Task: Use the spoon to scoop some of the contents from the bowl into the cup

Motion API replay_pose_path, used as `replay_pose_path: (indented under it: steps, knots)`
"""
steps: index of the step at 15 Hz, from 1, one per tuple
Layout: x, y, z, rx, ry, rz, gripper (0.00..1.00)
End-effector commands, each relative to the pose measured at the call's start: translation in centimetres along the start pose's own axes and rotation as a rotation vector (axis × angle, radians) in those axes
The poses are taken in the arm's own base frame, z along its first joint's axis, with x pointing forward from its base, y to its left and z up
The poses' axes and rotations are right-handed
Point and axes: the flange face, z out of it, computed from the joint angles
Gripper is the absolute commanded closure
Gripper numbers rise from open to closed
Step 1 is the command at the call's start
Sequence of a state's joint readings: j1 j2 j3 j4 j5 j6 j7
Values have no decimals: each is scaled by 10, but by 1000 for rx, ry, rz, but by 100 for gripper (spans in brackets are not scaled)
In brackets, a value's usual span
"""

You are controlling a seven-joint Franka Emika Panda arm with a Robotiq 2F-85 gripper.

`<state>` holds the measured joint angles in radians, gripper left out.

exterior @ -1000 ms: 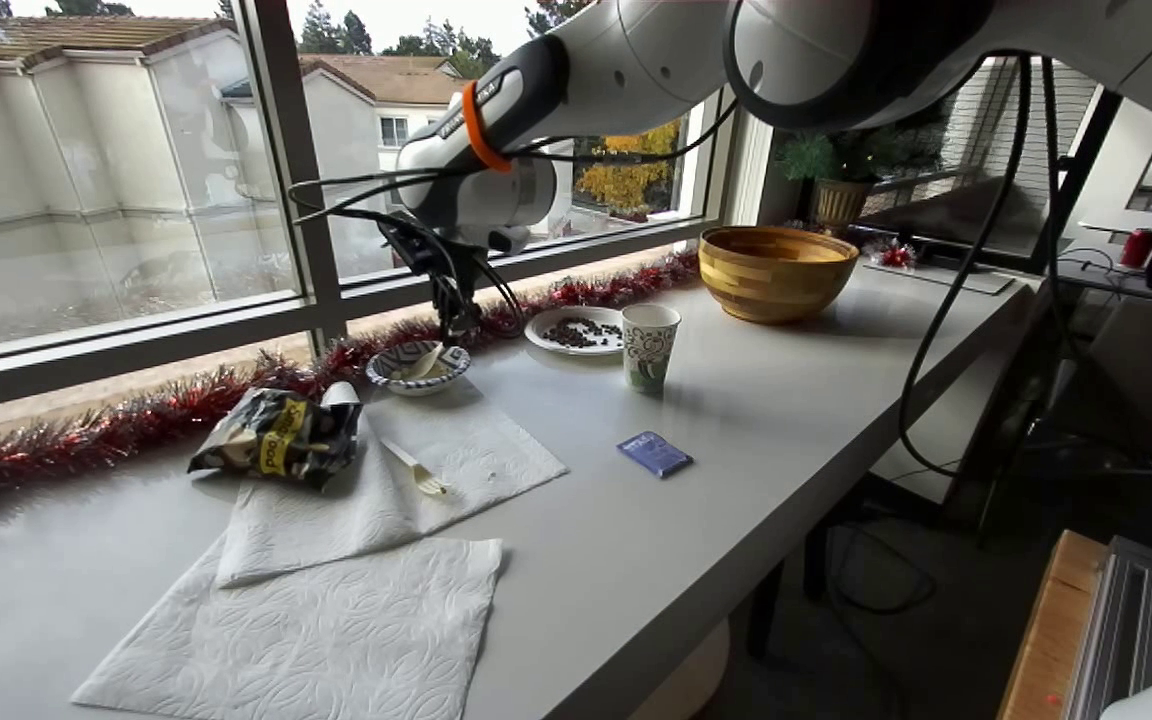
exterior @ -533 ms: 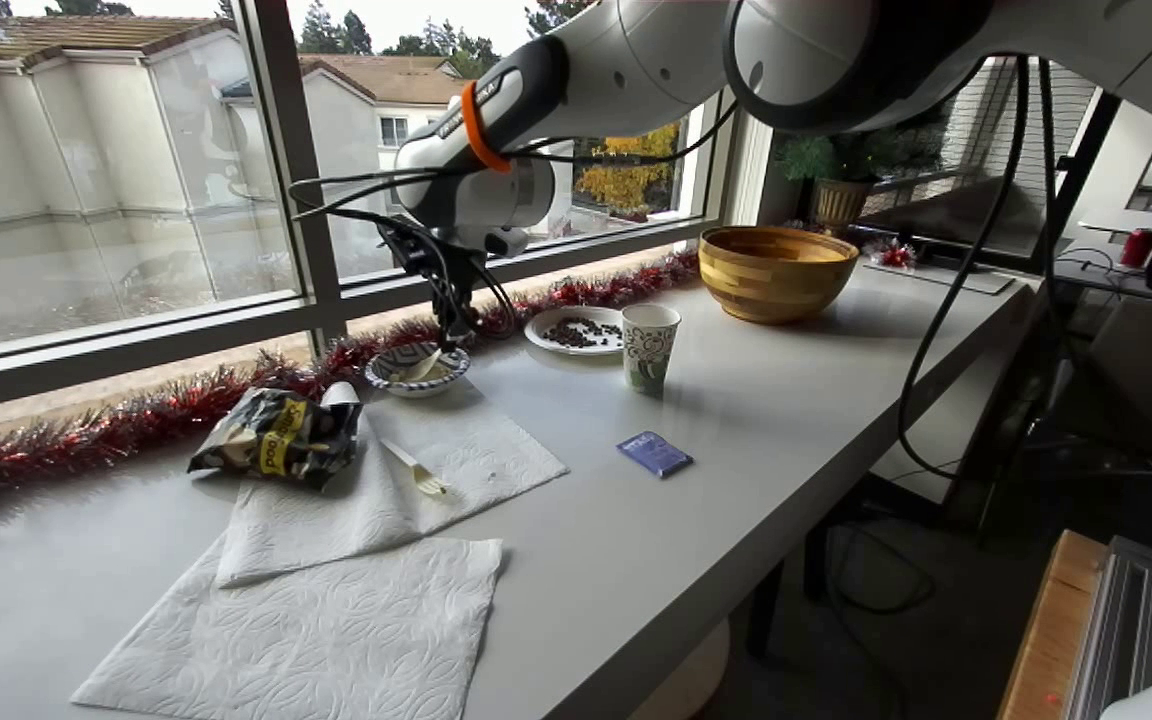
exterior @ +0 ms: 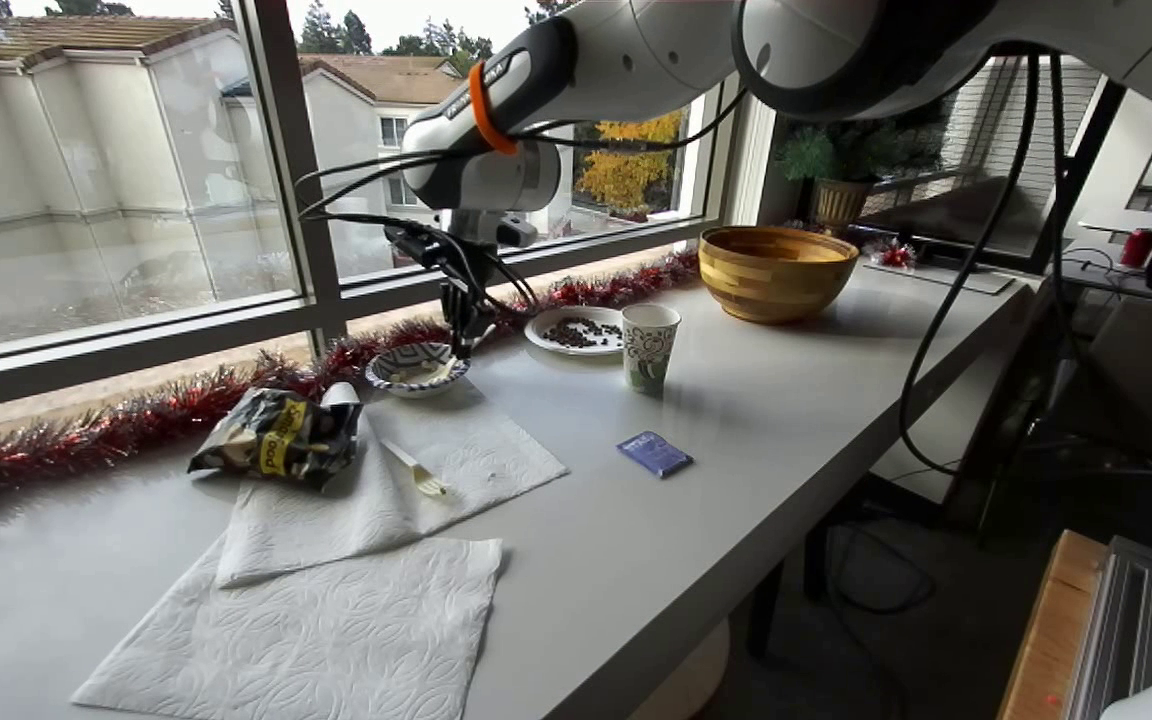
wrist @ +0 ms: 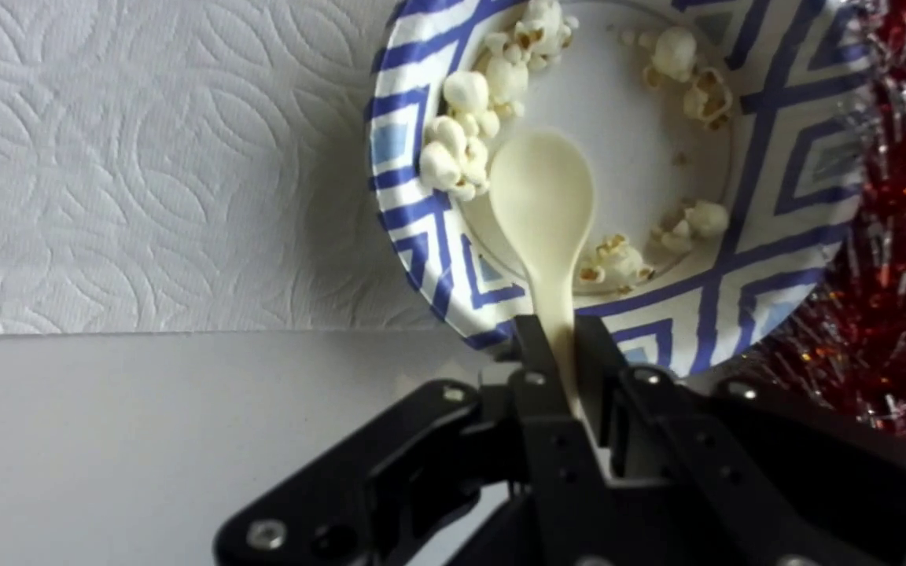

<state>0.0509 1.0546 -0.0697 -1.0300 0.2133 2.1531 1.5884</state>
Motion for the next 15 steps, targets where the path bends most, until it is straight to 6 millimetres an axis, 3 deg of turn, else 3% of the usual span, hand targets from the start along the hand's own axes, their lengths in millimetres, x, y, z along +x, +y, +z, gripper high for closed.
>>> replay_pose_path:
  steps: [1,10,15]
  knots:
    - [7,8,-5,-79,-6,-53,97]
    - [13,24,-9,-215,-45,-168,97]
    - [7,27,-5,-238,-116,-235,97]
